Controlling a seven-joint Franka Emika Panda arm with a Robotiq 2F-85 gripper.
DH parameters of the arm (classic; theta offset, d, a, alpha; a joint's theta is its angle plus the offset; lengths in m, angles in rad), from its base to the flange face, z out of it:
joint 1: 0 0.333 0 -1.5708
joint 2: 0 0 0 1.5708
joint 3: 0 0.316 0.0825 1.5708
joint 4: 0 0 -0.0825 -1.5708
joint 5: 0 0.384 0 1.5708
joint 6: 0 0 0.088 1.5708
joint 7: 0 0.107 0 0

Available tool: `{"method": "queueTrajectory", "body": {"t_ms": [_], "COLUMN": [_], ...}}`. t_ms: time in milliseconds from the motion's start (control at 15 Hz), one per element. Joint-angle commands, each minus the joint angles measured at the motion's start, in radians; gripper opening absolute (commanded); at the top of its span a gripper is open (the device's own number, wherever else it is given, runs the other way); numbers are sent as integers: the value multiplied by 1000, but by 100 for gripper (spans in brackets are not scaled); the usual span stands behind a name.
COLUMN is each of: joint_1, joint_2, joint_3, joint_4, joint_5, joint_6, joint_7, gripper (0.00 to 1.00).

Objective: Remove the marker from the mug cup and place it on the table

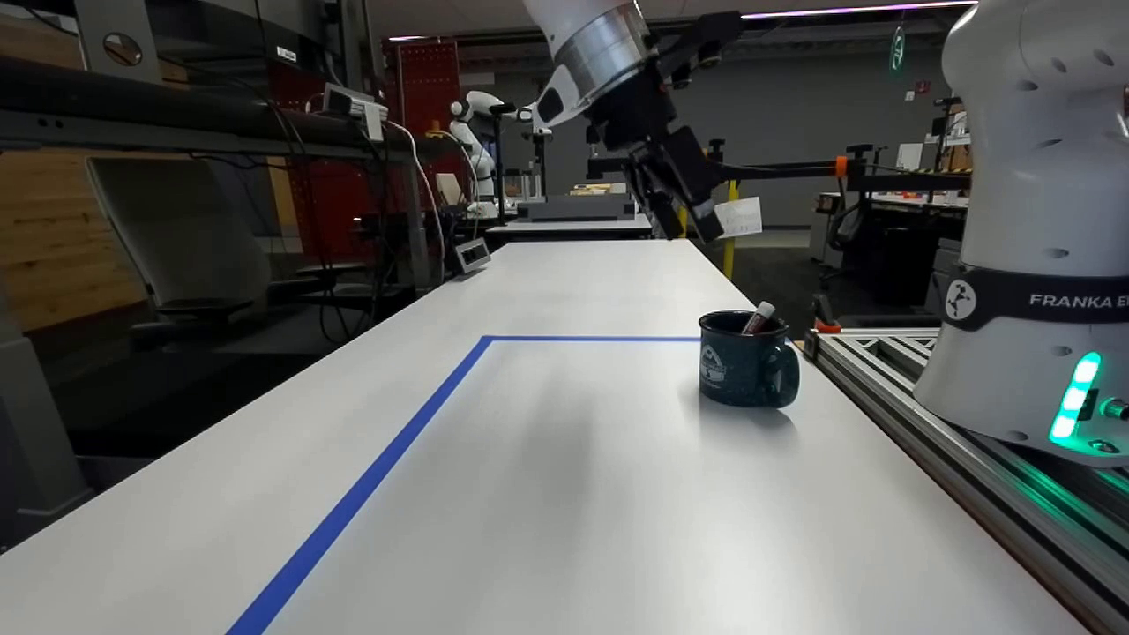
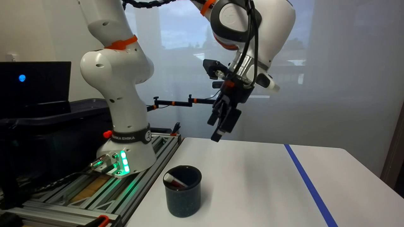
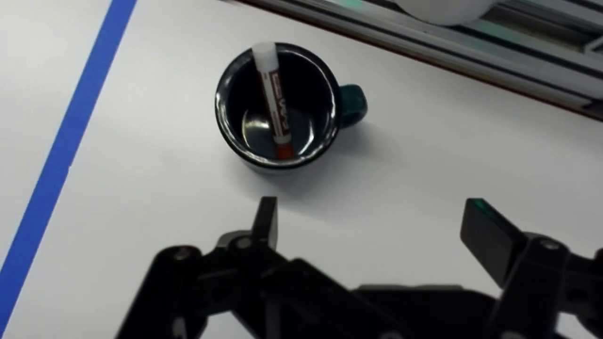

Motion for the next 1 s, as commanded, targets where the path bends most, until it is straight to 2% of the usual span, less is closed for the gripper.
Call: {"method": "queueTrajectory", "body": {"t_ms": [0, 200, 933], "joint_1": [-6, -7, 2], "joint_2": [1, 1, 99], "joint_3": [5, 5, 87], "joint_4": [-9, -13, -153], "joint_5": [-12, -22, -293], "joint_6": [2, 2, 187], "joint_7": [-6, -14, 121], "gripper": [100, 100, 100]}}
